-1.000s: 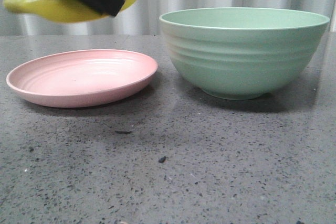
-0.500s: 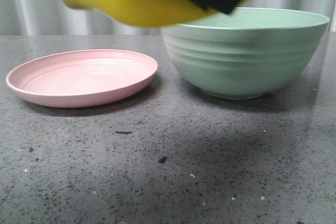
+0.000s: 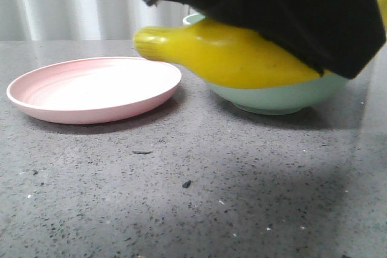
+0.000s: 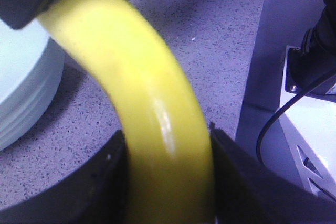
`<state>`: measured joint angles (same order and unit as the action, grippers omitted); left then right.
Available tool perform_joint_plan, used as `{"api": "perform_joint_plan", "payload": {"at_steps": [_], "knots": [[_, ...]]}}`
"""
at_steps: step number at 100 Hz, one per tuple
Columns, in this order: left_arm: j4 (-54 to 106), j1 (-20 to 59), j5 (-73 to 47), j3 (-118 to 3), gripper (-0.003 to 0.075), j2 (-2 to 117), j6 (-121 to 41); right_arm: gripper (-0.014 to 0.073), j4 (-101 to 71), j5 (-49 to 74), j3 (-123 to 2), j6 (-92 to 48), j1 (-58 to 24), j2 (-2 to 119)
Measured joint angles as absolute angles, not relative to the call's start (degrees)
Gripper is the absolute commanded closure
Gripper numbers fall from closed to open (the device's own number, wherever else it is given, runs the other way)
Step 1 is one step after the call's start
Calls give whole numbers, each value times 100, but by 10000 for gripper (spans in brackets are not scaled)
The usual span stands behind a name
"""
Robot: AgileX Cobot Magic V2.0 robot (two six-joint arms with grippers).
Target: Transfer banana from pink plate to green bowl
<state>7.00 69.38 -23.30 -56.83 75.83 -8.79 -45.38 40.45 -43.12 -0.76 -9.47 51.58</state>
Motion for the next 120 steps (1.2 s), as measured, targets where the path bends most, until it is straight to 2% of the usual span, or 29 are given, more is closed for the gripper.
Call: {"api": "perform_joint_plan", "payload": {"at_steps": [22, 29, 38, 44, 64, 83, 103, 120], "knots": [[700, 6938, -2330, -5683, 500, 7583, -879, 458, -4564, 4057, -4312, -87, -947, 5178], [700, 6938, -2330, -5683, 443, 7583, -879, 531, -4603, 4057, -4312, -75, -947, 5178], [700, 6938, -2321, -5683, 328, 7583, -879, 593, -4612, 4057, -4312, -75, -947, 5178], [700, 6938, -2294, -5683, 279, 7583, -879, 610, -4600, 4057, -4312, -85, -947, 5178], [612, 6738, -2284, -5683, 279, 7322, -879, 617, -4591, 4011, -4372, -163, -947, 5178], [575, 6356, -2284, -5683, 279, 6479, -879, 617, -4568, 3775, -4753, -516, -947, 5181], [575, 6061, -2137, -5683, 279, 5713, -879, 617, -4396, 2622, -5011, -1073, -947, 5251], [575, 6007, -2117, -5683, 279, 5416, -879, 614, -4171, 1835, -5014, -1249, -947, 5807]]}}
